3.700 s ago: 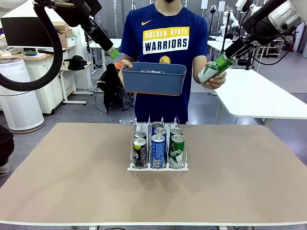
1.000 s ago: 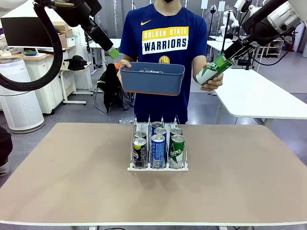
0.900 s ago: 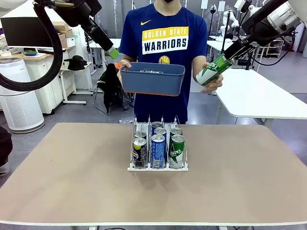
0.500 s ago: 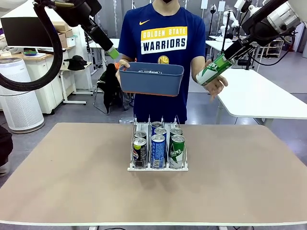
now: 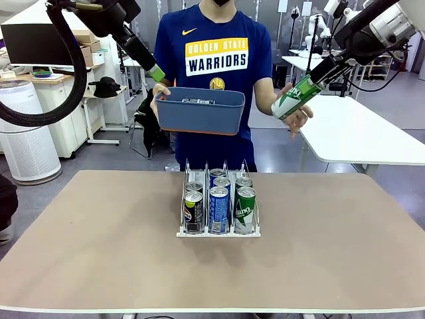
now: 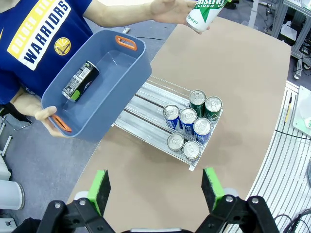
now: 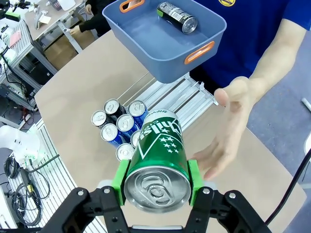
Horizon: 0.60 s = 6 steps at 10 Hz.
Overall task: Fill the beverage cans into the dispenser.
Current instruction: Place the picked Sprite in the line of the Automatic Can Dispenser with the same cans.
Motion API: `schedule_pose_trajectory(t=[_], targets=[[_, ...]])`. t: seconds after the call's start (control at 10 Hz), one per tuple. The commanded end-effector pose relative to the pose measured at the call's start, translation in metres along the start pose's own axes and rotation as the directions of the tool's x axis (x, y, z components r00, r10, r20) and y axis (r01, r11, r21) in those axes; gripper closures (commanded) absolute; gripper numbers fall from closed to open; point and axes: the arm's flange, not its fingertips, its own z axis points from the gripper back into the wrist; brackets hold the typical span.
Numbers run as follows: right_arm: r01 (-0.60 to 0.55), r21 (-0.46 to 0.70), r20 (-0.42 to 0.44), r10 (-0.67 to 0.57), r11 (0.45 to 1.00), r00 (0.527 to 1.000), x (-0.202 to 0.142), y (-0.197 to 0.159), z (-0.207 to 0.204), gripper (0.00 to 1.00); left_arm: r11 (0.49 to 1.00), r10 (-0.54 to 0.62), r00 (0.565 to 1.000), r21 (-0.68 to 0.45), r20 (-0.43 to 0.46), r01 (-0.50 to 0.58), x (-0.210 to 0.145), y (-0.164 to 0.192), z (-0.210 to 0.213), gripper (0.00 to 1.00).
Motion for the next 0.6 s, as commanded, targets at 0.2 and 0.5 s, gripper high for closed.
schedule_pose_trajectory(t=[0.2, 0.5], targets=[[-0.002, -0.001, 0.003, 0.002, 1.000, 1.000, 0.0007, 0.0007, 0.0017, 0.42, 1.000, 0.002, 1.000, 0.003, -0.002, -0.002, -0.0006, 0.0006, 0.0003, 0.00], [-0.002, -0.001, 0.003, 0.002, 1.000, 1.000, 0.0007, 0.0007, 0.0017, 0.42, 1.000, 0.002, 1.000, 0.003, -0.002, -0.002, -0.0006, 0.0006, 0.0003, 0.00]])
